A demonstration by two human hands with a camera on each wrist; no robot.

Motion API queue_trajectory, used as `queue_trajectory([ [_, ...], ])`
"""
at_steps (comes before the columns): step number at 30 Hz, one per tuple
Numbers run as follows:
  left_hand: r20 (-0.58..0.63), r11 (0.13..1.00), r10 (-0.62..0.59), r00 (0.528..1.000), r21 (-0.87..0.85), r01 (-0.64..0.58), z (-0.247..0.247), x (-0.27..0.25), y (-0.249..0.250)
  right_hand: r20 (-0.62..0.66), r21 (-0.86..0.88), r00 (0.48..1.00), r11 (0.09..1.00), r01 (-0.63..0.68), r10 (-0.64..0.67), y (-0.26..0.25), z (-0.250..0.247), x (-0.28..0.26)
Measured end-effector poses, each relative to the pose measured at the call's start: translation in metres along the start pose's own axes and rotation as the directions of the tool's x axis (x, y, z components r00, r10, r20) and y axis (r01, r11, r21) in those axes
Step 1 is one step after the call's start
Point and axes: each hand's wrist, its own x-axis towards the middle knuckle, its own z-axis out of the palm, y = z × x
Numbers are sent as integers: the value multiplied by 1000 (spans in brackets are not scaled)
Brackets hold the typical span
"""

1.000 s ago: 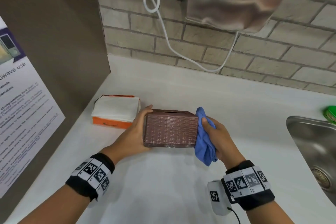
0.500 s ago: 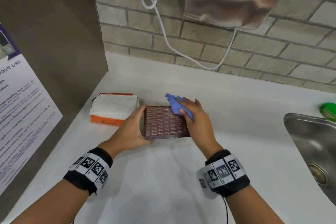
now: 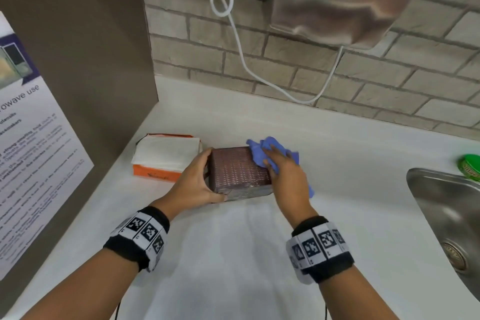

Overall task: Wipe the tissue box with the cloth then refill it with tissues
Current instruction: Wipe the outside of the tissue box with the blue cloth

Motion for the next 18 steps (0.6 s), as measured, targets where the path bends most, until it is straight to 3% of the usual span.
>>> queue_trajectory([
  [4, -19, 1000, -14, 1000, -10, 13, 5, -2, 4, -90, -41, 996, 999, 22, -26, -15, 22, 4],
  [6, -21, 998, 44, 999, -41, -44, 5, -6, 7, -9, -10, 984, 984, 177, -177, -51, 36, 3],
  [7, -22, 994, 85, 996, -62, -86, 5, -7, 7, 103, -46, 966, 969, 242, -236, -68, 37, -2],
  [8, -25, 991, 116, 993, -70, -118, 4, -7, 7, 162, -34, 963, 974, 225, -217, -79, 37, -6],
  [12, -40, 999, 25, 999, -31, -26, 4, -7, 5, 25, 16, 998, 998, 52, -53, -40, 14, 0],
  [15, -30, 1000, -1, 1000, 6, 1, 5, -5, 1, -61, 42, 989, 991, -130, 132, -15, 0, 15],
  [17, -37, 1000, -3, 999, 5, 4, 3, -6, 3, -48, -53, 974, 973, -225, 223, -30, 11, 20],
  [18, -32, 1000, -20, 999, 1, 20, 3, -5, 1, -34, -107, 977, 971, -213, 211, -40, 20, 17],
])
